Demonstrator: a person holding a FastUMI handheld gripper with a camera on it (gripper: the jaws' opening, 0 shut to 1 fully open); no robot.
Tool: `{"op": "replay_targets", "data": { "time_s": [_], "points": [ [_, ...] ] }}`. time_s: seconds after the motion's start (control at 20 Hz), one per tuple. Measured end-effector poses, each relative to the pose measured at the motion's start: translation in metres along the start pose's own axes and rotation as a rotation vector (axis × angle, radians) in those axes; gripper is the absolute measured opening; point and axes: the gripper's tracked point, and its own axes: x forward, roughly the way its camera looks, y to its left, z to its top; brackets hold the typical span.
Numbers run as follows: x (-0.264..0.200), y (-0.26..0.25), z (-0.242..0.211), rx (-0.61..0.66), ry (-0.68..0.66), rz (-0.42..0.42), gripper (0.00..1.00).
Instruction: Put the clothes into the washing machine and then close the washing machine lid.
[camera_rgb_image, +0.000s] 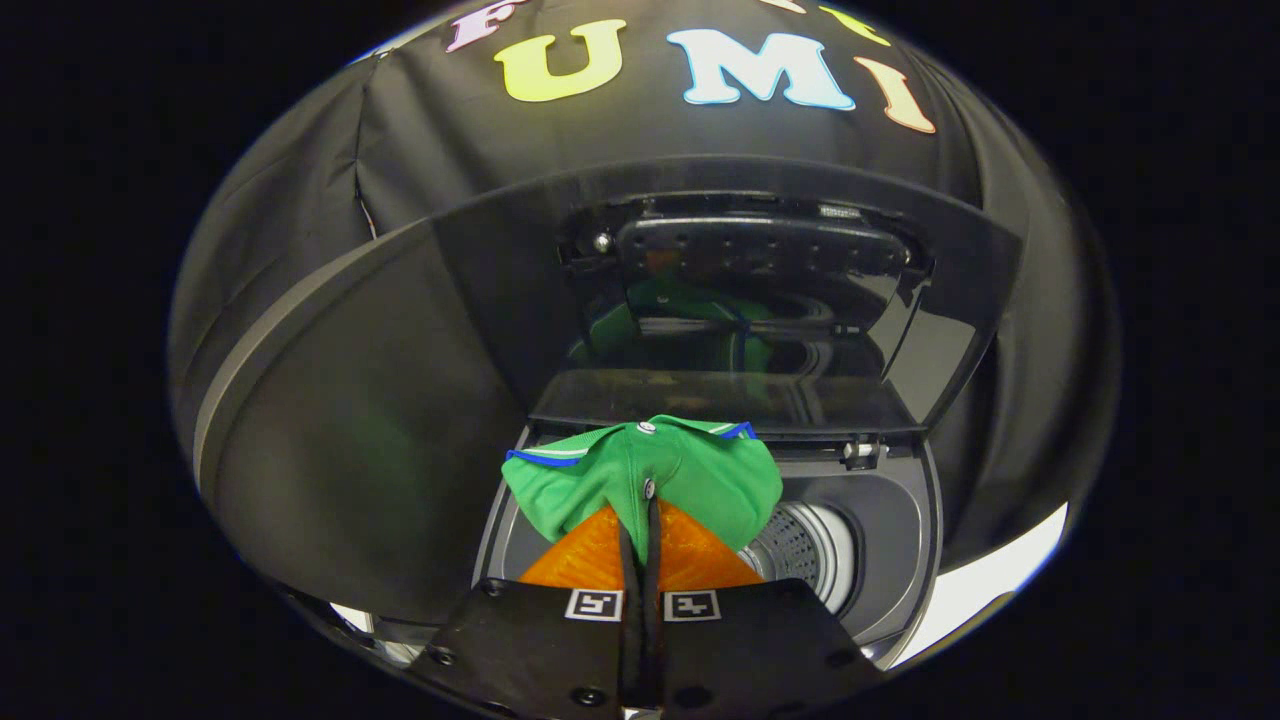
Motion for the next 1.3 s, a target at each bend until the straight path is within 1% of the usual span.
{"op": "replay_targets", "data": {
  "time_s": [0.3,0.45,0.65,0.7,0.8,0.85,0.9,0.95,1.1,1.3],
  "points": [
    [0.018,-0.009,-0.013,0.025,0.046,-0.038,0.01],
    [0.021,-0.011,-0.019,0.039,0.067,-0.043,0.01],
    [0.021,-0.016,-0.020,0.060,0.063,-0.056,0.02],
    [0.022,-0.015,-0.022,0.075,0.068,-0.046,0.03],
    [0.021,-0.015,-0.037,0.114,0.151,-0.033,0.50],
    [0.033,-0.019,-0.048,0.107,0.173,-0.044,0.74],
    [0.025,-0.022,-0.045,0.102,0.170,-0.056,0.98],
    [0.022,-0.025,-0.042,0.098,0.155,-0.067,0.97],
    [0.015,-0.025,-0.039,0.114,0.132,-0.057,0.98],
    [0.003,-0.028,-0.017,0.129,0.077,-0.048,0.98]
  ]
}}
